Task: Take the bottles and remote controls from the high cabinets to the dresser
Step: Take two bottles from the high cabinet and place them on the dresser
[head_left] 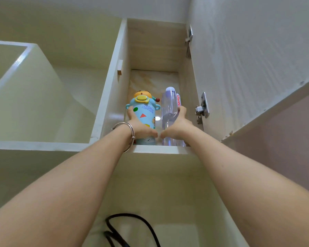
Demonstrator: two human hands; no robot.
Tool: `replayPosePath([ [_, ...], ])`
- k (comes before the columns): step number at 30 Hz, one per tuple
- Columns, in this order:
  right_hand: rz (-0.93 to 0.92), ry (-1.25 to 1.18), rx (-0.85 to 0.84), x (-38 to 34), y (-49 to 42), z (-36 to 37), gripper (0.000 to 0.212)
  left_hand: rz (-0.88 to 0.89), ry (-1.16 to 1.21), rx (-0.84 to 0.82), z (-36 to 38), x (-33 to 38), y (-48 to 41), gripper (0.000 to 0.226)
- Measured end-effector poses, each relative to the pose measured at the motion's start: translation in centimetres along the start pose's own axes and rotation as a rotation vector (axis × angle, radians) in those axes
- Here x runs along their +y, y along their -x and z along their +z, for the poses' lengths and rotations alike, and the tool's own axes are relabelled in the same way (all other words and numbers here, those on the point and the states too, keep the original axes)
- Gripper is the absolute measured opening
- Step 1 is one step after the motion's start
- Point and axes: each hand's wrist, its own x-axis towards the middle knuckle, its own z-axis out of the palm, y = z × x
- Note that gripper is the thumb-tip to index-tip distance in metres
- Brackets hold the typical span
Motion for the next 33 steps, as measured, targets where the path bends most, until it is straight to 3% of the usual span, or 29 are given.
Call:
replayPosePath([
  [5,-0.073,-0.100,0.100,0.3,0.3,0.0,0.095,0.095,0.083,0.099,-0.8,0.2,0.8,0.112],
  [10,-0.206,-0.191,0.244,-1.1,2.2,-1.3,0.098,0.299,0.037,0.276,-2.8,2.2,3.5,0.104],
  [17,-0.400,-0.612,0.242,-3.3,8.4,-2.0,0.088,0.487,0.142,0.366,-9.0,3.5,11.3,0.097],
  [20,-0.446,-0.737,0.142,-3.5,12.3,-1.3,0.083,0.417,0.103,0.365,-12.5,3.0,16.5,0.087],
  [23,-0.461,-0.912,-0.049,-3.1,16.3,0.3,0.075,0.315,-0.058,0.378,-15.4,1.5,22.7,0.097],
  [26,-0.421,-1.049,-0.256,-2.4,21.4,2.6,0.073,0.118,-0.205,0.423,-17.1,-0.2,29.9,0.102],
  [30,-0.318,-1.150,-0.554,-0.9,30.0,6.3,0.080,-0.193,-0.369,0.514,-17.2,-2.2,41.8,0.059],
  [33,-0.223,-1.191,-0.847,0.8,38.2,8.7,0.076,-0.415,-0.445,0.697,-16.7,-2.7,51.6,0.072],
])
